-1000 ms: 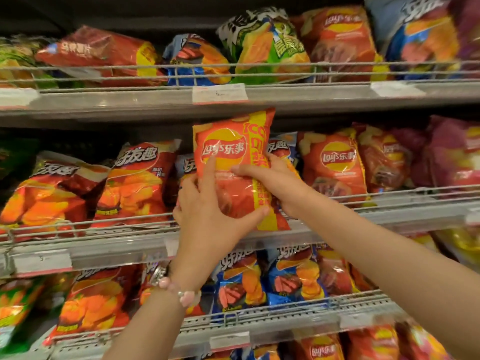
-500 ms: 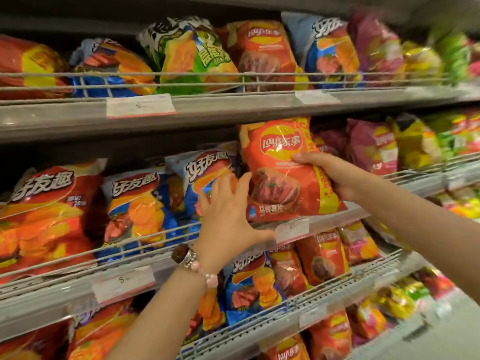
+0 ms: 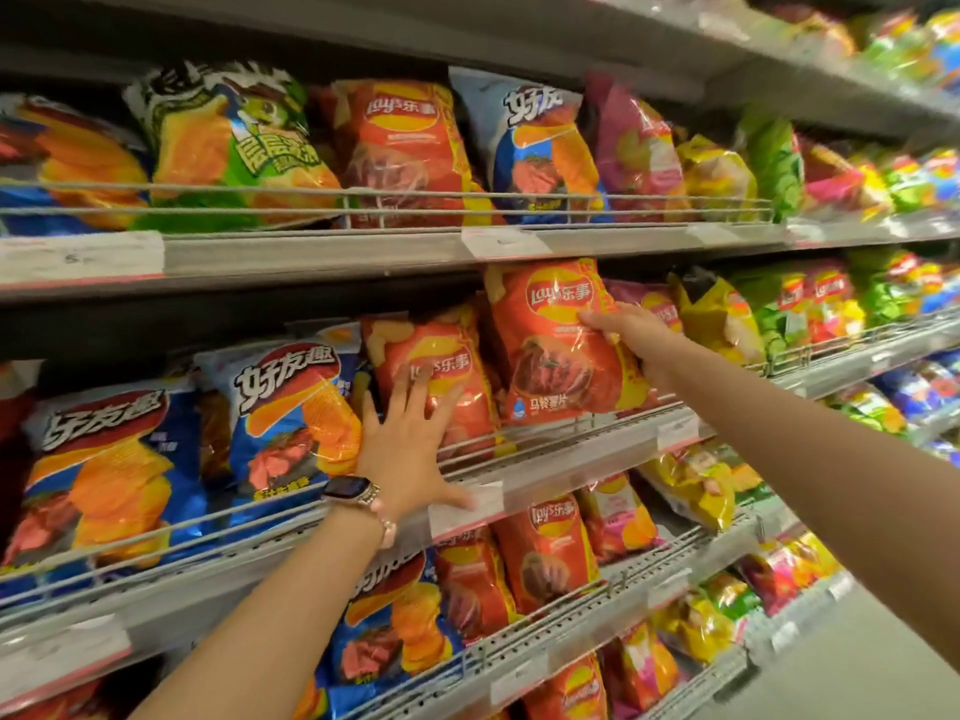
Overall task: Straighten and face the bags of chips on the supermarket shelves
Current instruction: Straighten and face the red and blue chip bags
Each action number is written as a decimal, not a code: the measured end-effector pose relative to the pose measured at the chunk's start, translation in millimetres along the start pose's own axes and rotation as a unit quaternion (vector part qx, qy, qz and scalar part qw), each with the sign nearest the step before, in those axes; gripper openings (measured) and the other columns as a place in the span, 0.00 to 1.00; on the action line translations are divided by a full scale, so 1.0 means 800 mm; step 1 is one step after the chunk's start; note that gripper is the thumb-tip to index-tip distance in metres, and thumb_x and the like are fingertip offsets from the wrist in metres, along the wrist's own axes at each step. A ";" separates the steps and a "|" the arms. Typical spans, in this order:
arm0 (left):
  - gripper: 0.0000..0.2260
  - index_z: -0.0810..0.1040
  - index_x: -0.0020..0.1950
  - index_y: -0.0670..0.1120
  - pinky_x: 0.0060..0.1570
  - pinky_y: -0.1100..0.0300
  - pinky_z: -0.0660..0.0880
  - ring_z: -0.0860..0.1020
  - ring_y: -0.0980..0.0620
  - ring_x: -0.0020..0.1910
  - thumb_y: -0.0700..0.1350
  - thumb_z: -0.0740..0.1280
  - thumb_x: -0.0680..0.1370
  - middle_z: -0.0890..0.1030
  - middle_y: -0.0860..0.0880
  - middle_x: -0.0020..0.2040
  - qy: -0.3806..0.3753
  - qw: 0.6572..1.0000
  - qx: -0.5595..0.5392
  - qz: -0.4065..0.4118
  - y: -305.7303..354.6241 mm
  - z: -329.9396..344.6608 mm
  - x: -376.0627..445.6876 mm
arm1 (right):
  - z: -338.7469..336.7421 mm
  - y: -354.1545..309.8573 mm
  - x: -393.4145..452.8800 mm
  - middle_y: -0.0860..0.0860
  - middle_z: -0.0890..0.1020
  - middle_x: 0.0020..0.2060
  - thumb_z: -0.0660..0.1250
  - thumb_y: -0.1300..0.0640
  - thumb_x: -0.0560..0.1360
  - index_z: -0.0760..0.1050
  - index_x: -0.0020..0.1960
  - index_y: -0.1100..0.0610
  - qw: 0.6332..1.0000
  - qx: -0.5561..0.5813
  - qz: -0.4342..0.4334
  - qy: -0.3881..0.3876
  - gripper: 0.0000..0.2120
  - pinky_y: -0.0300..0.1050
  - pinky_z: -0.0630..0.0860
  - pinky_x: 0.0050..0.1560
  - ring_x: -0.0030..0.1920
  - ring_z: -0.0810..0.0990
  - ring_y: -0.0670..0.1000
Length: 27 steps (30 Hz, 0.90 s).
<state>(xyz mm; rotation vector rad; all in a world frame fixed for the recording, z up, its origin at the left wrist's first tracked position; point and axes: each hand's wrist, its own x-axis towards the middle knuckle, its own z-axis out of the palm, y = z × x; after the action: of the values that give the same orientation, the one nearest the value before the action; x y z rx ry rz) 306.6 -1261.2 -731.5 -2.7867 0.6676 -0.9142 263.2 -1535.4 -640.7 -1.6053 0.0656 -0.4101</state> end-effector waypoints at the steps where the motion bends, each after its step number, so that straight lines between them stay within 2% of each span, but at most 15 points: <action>1: 0.62 0.23 0.70 0.60 0.69 0.33 0.38 0.36 0.43 0.76 0.79 0.64 0.54 0.34 0.45 0.77 0.003 1.000 0.005 -0.004 0.000 0.002 0.001 | -0.003 0.004 0.008 0.51 0.84 0.44 0.73 0.51 0.71 0.75 0.50 0.50 1.000 0.006 -0.004 -0.001 0.11 0.46 0.80 0.29 0.36 0.85 0.51; 3: 0.62 0.23 0.70 0.60 0.69 0.34 0.38 0.35 0.43 0.76 0.80 0.64 0.54 0.33 0.46 0.77 0.004 1.000 0.007 -0.008 0.000 0.002 0.001 | -0.007 0.012 0.024 0.51 0.84 0.45 0.72 0.53 0.72 0.75 0.51 0.50 1.000 0.015 -0.015 -0.012 0.10 0.45 0.80 0.30 0.40 0.85 0.51; 5: 0.61 0.20 0.66 0.62 0.69 0.35 0.38 0.34 0.44 0.76 0.79 0.64 0.55 0.32 0.46 0.77 0.006 1.000 0.009 -0.007 0.000 0.002 -0.001 | -0.007 0.022 0.039 0.52 0.84 0.48 0.71 0.54 0.73 0.74 0.57 0.52 0.999 0.024 -0.020 -0.026 0.13 0.47 0.80 0.36 0.46 0.84 0.54; 8: 0.61 0.17 0.63 0.62 0.70 0.36 0.37 0.33 0.45 0.75 0.80 0.63 0.56 0.33 0.47 0.77 0.014 1.000 0.021 -0.009 0.001 0.002 -0.004 | -0.007 0.033 0.061 0.54 0.83 0.52 0.69 0.56 0.74 0.72 0.64 0.54 0.997 0.049 -0.018 -0.061 0.18 0.53 0.79 0.47 0.50 0.83 0.56; 10: 0.60 0.17 0.63 0.63 0.70 0.36 0.37 0.34 0.45 0.76 0.80 0.62 0.56 0.33 0.48 0.77 0.019 1.000 0.021 -0.012 0.001 0.002 -0.003 | -0.003 0.038 0.074 0.54 0.83 0.52 0.69 0.59 0.74 0.71 0.65 0.55 0.994 0.054 -0.018 -0.090 0.20 0.54 0.79 0.49 0.50 0.82 0.56; 14: 0.60 0.18 0.64 0.64 0.70 0.36 0.38 0.36 0.45 0.76 0.80 0.62 0.55 0.35 0.48 0.78 0.015 0.999 0.022 -0.019 0.002 0.000 -0.003 | 0.007 0.057 0.091 0.54 0.83 0.47 0.66 0.66 0.74 0.70 0.65 0.58 0.991 0.043 -0.019 -0.124 0.21 0.52 0.80 0.45 0.45 0.83 0.54; 18: 0.59 0.18 0.63 0.65 0.70 0.37 0.37 0.35 0.46 0.76 0.80 0.62 0.55 0.33 0.49 0.77 -0.008 0.999 0.027 -0.026 0.005 -0.002 -0.004 | 0.003 0.078 0.104 0.55 0.82 0.48 0.64 0.64 0.75 0.69 0.66 0.57 0.990 0.022 0.012 -0.135 0.20 0.53 0.79 0.50 0.46 0.82 0.55; 22: 0.59 0.17 0.63 0.64 0.70 0.36 0.38 0.34 0.46 0.75 0.80 0.62 0.56 0.31 0.49 0.77 -0.026 0.998 0.036 -0.038 0.008 -0.009 -0.005 | 0.008 0.083 0.104 0.55 0.81 0.48 0.64 0.61 0.77 0.68 0.66 0.58 0.993 0.004 0.002 -0.118 0.18 0.52 0.79 0.49 0.44 0.81 0.54; 25: 0.59 0.17 0.62 0.63 0.70 0.36 0.37 0.34 0.45 0.75 0.79 0.63 0.57 0.32 0.48 0.77 -0.039 0.998 0.043 -0.036 0.012 -0.017 -0.006 | 0.011 0.088 0.098 0.57 0.79 0.58 0.64 0.58 0.78 0.66 0.68 0.59 0.993 -0.077 -0.061 -0.072 0.20 0.52 0.76 0.57 0.54 0.79 0.55; 27: 0.60 0.20 0.66 0.62 0.71 0.36 0.38 0.35 0.44 0.76 0.78 0.65 0.58 0.33 0.47 0.77 -0.051 0.997 0.039 -0.036 0.017 -0.023 -0.006 | 0.010 0.092 0.092 0.57 0.77 0.60 0.65 0.55 0.77 0.64 0.70 0.60 0.977 -0.168 -0.131 -0.014 0.23 0.51 0.73 0.59 0.58 0.77 0.57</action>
<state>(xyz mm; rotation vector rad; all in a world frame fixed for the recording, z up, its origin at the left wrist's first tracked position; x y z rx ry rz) 287.1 -1270.6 -722.3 -2.7811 0.5094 -0.7869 349.4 -1555.0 -696.4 -1.9625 -0.1055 -0.6054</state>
